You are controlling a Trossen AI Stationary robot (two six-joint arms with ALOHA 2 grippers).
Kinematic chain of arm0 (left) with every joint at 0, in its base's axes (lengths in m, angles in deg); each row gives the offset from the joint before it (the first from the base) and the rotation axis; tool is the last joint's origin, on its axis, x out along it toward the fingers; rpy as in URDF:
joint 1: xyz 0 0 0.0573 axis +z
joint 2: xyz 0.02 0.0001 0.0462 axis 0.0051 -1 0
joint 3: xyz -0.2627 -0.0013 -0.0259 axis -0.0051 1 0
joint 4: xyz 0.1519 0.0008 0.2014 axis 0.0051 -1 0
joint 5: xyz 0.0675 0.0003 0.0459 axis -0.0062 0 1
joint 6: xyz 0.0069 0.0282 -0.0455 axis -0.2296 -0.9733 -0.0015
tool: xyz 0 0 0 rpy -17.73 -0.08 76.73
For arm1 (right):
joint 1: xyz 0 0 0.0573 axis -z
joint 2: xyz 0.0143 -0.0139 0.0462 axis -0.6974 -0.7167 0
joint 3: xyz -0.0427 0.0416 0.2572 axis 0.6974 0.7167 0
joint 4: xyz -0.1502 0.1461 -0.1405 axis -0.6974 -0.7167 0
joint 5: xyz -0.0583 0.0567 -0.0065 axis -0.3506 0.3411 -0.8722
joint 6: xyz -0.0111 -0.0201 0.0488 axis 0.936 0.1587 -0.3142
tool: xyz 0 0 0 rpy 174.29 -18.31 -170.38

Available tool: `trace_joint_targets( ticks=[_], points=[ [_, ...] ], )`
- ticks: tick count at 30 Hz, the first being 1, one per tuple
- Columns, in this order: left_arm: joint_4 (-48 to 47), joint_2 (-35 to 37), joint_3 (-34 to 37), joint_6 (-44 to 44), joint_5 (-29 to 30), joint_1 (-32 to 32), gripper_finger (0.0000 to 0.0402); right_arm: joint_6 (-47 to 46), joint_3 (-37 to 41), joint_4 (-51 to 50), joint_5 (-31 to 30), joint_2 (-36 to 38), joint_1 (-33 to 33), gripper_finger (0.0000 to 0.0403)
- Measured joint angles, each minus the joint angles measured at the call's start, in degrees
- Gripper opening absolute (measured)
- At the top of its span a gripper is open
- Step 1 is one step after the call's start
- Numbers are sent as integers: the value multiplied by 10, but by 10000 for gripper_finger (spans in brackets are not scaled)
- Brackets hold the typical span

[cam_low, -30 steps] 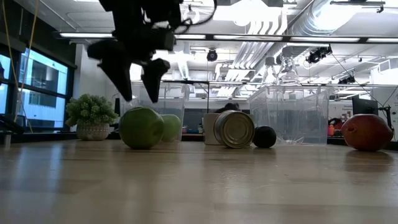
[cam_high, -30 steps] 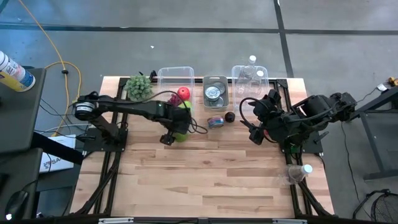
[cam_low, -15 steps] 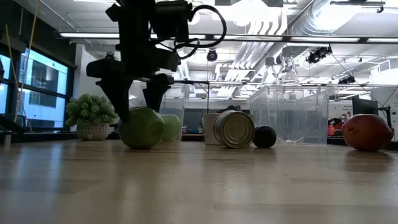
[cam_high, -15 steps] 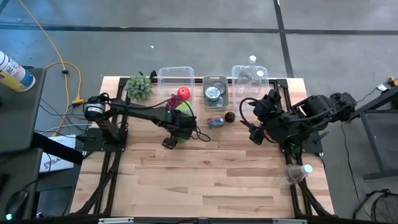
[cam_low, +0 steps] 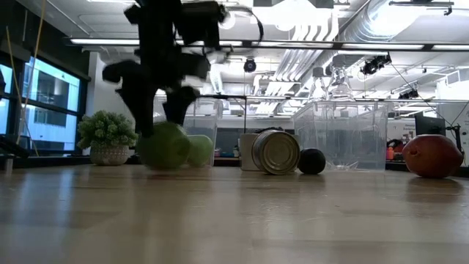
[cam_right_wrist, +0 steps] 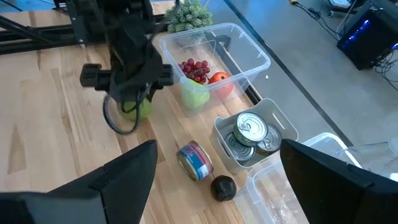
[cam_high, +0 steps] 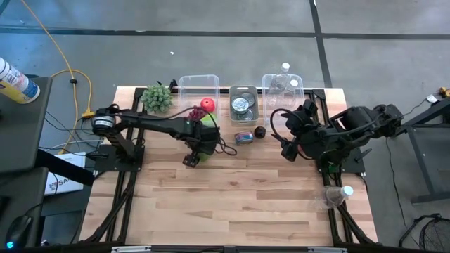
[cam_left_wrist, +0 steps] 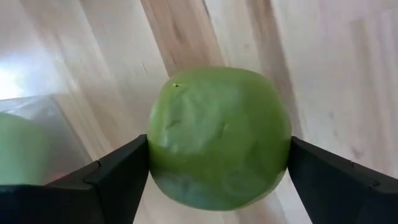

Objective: Pick & Place Food Item
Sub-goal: Put the green apple into the left transparent bin

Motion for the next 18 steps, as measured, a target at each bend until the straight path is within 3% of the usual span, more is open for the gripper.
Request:
trace_joint_targets(
  ticks=[7,13,18],
  points=[
    [-8,62,-31,8,-13,1,330,0,0,2,0,0,0,329],
    [-32,118,-84,5,74,0,329,-1,0,5,1,-4,0,329],
    [-33,179,-113,-16,73,46,329,-2,0,5,1,-7,0,329]
  ],
)
